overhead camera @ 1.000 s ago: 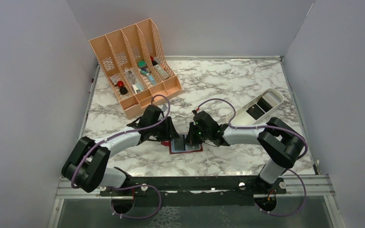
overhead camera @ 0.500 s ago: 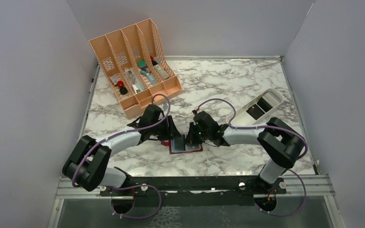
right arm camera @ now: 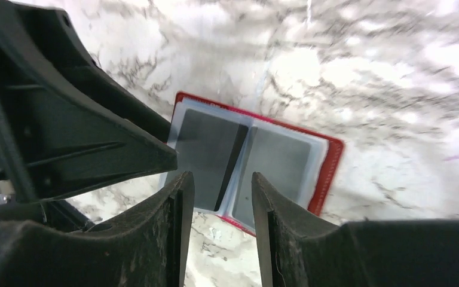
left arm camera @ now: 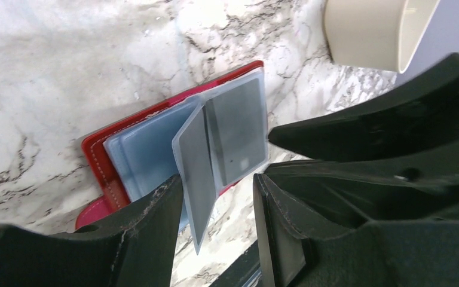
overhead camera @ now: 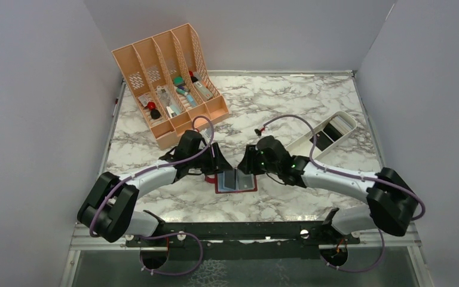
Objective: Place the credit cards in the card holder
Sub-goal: Turn over the card slot in the card holder.
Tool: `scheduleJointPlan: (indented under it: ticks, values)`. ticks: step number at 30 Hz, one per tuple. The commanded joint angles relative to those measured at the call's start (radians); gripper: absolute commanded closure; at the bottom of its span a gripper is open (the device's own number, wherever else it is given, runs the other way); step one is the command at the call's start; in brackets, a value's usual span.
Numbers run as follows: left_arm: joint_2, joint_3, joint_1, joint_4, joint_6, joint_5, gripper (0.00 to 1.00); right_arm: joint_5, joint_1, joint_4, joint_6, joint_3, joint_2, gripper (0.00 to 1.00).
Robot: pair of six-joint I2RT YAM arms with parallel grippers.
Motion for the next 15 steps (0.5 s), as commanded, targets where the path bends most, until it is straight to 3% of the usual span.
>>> scheduleJointPlan:
  ticks: [1, 8, 15]
  values:
    - [0.009, 0.015, -0.011, 0.101, -0.026, 0.083, 0.5, 0.187, -0.013, -0.118, -0.094, -0.005, -0.14, 0.54]
    - [0.055, 0.046, -0.057, 0.165, -0.057, 0.094, 0.5, 0.33, -0.083, -0.213, -0.268, 0.023, -0.344, 0.47]
    - [0.116, 0.083, -0.119, 0.201, -0.075, 0.077, 0.5, 0.293, -0.22, -0.219, -0.42, 0.066, -0.388, 0.47]
